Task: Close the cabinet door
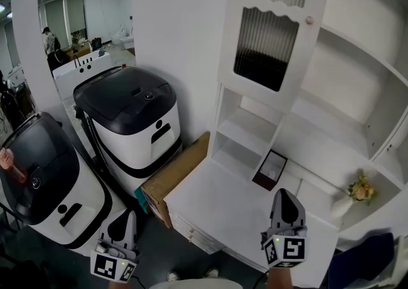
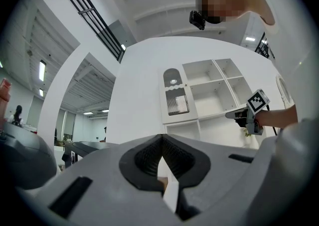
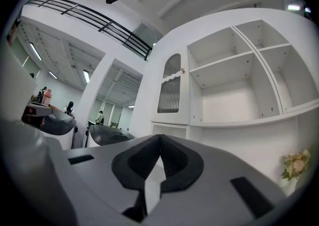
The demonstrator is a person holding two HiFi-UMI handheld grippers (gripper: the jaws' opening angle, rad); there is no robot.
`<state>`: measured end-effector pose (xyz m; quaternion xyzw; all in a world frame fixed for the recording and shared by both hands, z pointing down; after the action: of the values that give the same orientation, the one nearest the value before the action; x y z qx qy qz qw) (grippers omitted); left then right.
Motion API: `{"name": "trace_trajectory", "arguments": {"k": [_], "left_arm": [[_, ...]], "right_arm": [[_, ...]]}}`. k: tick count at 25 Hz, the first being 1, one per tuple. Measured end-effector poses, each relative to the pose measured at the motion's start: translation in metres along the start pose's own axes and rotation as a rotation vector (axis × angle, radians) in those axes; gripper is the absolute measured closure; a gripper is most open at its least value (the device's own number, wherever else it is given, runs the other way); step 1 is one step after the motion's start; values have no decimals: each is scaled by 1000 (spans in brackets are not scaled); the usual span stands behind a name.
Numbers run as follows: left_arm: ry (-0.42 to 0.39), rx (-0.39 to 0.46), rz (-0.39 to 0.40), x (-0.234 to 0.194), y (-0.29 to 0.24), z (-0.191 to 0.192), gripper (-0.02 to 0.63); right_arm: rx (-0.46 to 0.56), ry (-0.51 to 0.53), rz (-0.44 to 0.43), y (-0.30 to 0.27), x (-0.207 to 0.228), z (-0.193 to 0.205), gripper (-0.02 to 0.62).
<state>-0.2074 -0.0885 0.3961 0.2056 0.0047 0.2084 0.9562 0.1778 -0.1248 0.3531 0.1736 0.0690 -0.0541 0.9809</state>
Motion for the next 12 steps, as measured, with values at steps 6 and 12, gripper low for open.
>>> {"name": "trace_trajectory", "arguments": {"k": [6,12], "left_arm": [[-8,4,-11,-4,0,0,601],[-17,12,-18,-5,-5,-3,601]], "right_arm": [[9,-10,-18,-6,-6,0,595],[15,-21,-22,-14,-5,0,595]]}}
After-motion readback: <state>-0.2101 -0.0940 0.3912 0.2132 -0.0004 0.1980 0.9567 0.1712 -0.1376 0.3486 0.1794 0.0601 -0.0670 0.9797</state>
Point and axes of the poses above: the fingertips, and each gripper's own axes: y backward along the fingers, x to its right, z out of its underside, the point moved 4 cm from there along y, backward along the fingers, and after that the axes turned 13 degrees about x, right-handed, at the moved point
